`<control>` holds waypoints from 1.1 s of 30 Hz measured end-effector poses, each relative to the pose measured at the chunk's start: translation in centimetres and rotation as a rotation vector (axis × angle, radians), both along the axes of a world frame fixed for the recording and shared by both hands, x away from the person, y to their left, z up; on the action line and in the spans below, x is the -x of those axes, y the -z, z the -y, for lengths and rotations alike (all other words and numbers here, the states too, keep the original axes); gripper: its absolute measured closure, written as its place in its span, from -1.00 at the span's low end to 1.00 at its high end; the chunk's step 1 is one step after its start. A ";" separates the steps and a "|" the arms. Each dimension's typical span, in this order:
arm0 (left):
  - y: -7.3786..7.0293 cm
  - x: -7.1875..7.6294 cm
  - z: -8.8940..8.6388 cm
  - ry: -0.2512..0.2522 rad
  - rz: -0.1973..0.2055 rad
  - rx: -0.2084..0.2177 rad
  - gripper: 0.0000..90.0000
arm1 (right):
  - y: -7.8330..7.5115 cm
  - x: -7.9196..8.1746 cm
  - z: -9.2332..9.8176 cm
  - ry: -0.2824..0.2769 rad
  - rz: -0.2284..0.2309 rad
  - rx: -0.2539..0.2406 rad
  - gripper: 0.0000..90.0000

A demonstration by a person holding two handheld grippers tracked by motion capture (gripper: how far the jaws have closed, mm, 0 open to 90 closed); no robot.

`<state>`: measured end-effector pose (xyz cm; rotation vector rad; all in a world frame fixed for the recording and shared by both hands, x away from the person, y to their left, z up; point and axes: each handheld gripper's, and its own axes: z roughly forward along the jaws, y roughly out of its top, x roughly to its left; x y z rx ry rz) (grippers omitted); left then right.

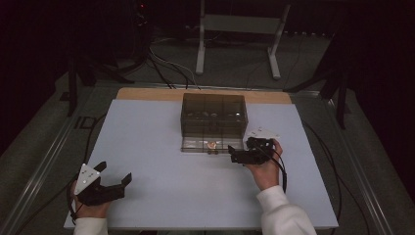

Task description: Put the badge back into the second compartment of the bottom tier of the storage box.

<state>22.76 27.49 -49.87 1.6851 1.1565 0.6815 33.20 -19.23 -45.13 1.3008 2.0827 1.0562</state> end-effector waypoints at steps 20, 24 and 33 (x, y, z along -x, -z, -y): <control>0.0 -0.1 -0.2 -0.012 -0.007 0.000 -0.99 | 1.1 4.6 5.4 0.035 0.132 -0.039 -0.98; 0.0 0.0 -0.2 -0.013 -0.004 0.000 -0.99 | 1.0 5.5 6.3 0.050 0.176 -0.050 -0.97; -0.1 0.1 -0.2 -0.032 0.008 -0.007 -0.99 | 1.9 6.7 7.7 0.057 0.166 -0.041 -1.00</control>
